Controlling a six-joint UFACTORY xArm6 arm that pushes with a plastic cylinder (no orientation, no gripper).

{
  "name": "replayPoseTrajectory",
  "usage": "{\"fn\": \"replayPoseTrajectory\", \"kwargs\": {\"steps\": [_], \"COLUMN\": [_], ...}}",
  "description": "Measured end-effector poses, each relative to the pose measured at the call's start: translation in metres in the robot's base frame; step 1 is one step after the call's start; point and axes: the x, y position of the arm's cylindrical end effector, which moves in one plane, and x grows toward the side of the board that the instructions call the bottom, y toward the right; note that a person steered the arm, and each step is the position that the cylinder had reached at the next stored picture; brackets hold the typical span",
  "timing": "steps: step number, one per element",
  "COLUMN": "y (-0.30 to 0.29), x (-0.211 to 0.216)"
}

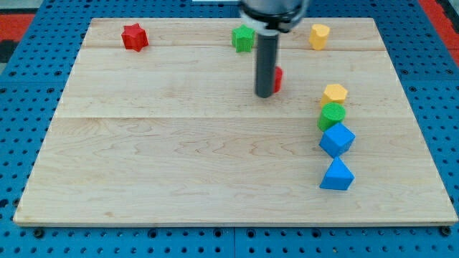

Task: Place the red circle to the top of yellow hexagon

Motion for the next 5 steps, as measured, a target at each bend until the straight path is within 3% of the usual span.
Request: {"fn": "replayPoseTrajectory", "kwargs": {"steps": [1,2,4,5], "y": [-0.063,-0.058,0.071,0.080], "x": [0.001,-0.024,-0.041,-0.041]}}
